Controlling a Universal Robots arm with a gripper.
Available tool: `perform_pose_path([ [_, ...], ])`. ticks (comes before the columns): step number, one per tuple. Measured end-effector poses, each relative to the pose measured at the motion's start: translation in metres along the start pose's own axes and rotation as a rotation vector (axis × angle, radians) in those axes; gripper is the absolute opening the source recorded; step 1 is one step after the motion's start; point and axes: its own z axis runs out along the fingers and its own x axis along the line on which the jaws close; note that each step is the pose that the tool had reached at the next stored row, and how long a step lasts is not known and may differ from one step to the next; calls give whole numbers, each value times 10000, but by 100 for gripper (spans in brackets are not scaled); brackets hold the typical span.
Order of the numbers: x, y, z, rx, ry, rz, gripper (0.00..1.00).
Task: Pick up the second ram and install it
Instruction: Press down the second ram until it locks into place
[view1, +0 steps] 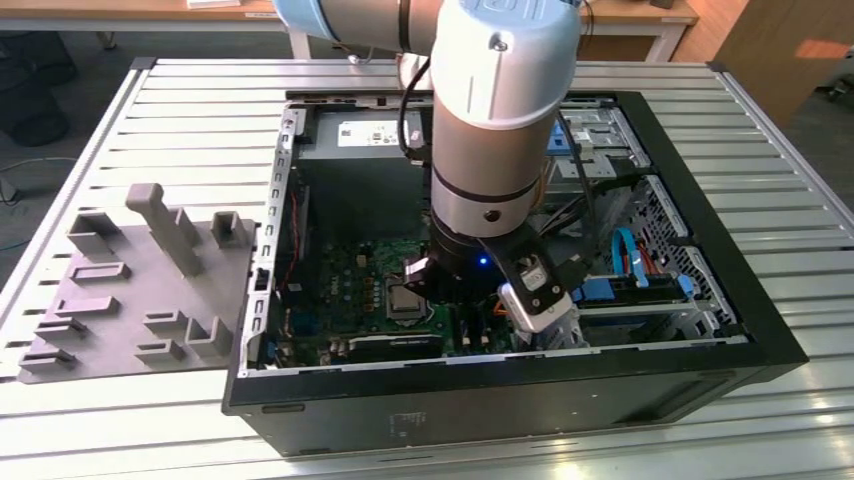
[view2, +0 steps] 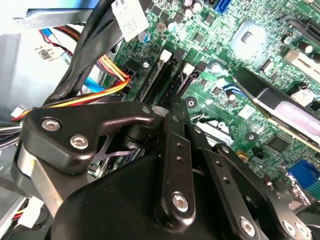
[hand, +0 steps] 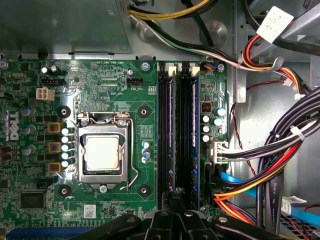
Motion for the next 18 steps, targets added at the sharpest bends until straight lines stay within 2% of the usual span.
perform_pose_path([
  [1,-1,2,-14,-18,-5,0,11],
  [3,-3,0,-77,9,3,0,11],
  [8,-8,1,-219,13,4,-1,11],
  [14,-9,5,-224,-4,3,-1,11],
  [18,-7,60,-218,-6,5,0,11],
])
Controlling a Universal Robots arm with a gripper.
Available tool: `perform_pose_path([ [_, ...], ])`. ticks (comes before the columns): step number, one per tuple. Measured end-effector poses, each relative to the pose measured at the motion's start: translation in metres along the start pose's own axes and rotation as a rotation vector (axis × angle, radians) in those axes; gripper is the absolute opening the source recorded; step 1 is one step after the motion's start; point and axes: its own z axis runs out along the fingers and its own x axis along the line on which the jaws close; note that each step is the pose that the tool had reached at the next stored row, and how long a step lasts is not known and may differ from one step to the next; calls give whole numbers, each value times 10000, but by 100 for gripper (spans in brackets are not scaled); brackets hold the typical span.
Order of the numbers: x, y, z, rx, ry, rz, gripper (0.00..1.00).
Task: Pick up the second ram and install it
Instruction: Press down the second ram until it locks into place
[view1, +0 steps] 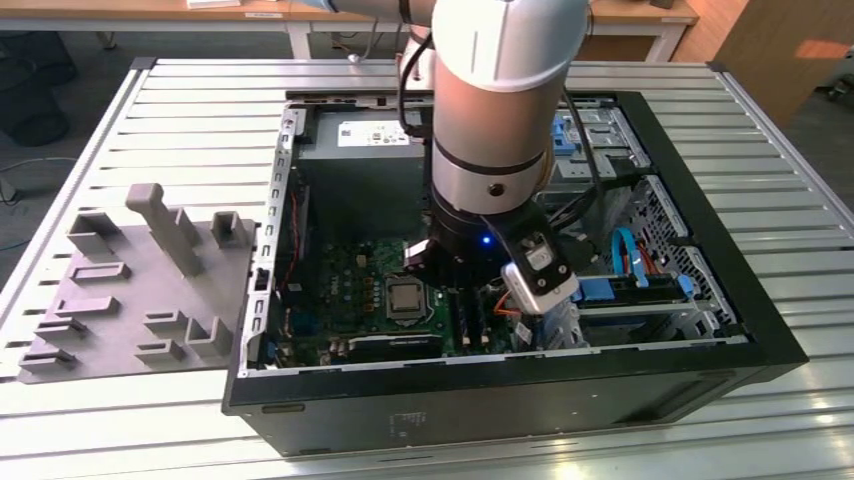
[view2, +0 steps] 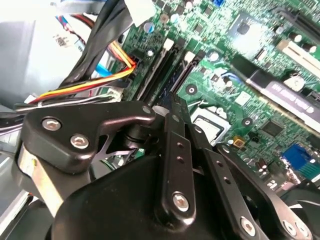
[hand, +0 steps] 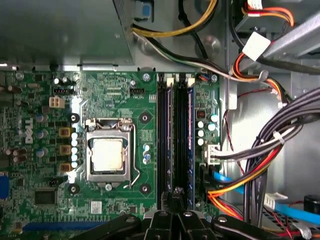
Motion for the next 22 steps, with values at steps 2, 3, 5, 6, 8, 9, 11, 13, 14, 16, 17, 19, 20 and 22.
perform_pose_path([
  [2,1,37,4,-4,-1,0,11],
  [3,1,56,6,-6,-2,0,11],
  [5,2,100,7,-4,-1,0,11],
  [6,2,124,9,-6,-1,0,11],
  [8,3,175,12,-6,-1,0,11],
  [9,4,199,13,-5,-1,1,11],
  [11,5,251,16,-5,-1,0,11],
  [13,4,276,16,-6,-1,0,11],
  [14,4,277,16,-6,-1,-1,11],
  [16,4,277,-7,-4,0,-1,11],
  [17,3,278,-25,-5,-1,0,11],
  [19,3,278,-46,-6,-1,0,11],
  [20,3,279,-45,-7,-2,0,11],
  [22,3,278,-46,0,-1,0,11],
])
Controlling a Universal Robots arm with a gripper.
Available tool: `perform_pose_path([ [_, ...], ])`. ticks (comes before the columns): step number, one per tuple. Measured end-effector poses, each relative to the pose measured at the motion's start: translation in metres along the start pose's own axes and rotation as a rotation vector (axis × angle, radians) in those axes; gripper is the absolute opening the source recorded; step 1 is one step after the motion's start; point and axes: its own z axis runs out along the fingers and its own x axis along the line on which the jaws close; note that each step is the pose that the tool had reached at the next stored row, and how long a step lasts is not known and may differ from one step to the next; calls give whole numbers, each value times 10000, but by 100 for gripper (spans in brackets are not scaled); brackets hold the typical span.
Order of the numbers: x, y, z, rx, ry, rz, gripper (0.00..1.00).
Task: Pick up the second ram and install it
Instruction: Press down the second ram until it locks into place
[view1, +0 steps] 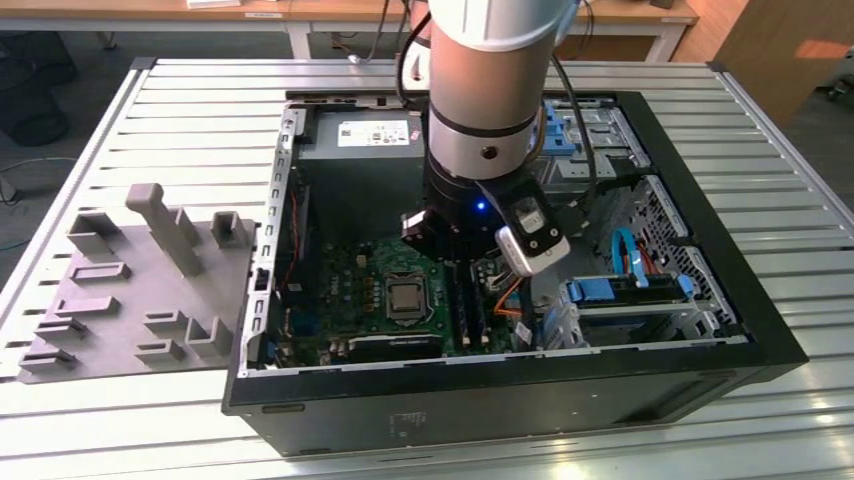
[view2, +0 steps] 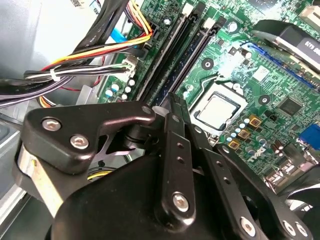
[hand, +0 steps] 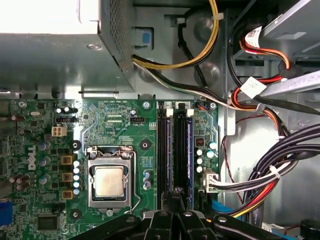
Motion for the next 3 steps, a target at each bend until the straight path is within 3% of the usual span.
perform_pose_path([
  [3,0,0,0,2,0,0,11],
])
